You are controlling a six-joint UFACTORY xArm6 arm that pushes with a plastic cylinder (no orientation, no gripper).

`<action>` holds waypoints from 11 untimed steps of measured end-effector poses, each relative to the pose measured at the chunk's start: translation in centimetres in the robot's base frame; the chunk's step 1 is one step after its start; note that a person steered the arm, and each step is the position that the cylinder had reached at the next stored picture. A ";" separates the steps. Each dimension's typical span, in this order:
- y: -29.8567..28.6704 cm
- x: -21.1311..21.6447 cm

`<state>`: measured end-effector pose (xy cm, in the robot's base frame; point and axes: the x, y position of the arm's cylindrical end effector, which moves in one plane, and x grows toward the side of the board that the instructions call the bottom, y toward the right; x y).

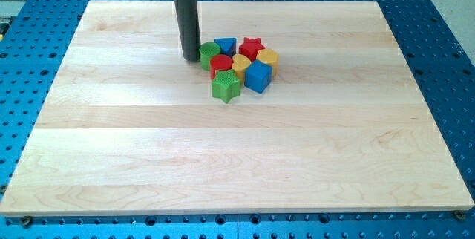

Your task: Place your arm at the bottom of the green star

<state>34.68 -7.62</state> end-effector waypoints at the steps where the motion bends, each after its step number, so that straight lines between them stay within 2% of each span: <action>1: 0.0 -0.1; 2: 0.1 -1.1; 3: -0.2 -8.3; 4: 7.1 -10.0; 5: 20.9 -3.8; 6: 23.5 6.8; 7: 18.8 9.5; 8: 18.0 13.0; 9: 14.4 15.8; 10: 4.8 15.5; 11: 6.7 9.4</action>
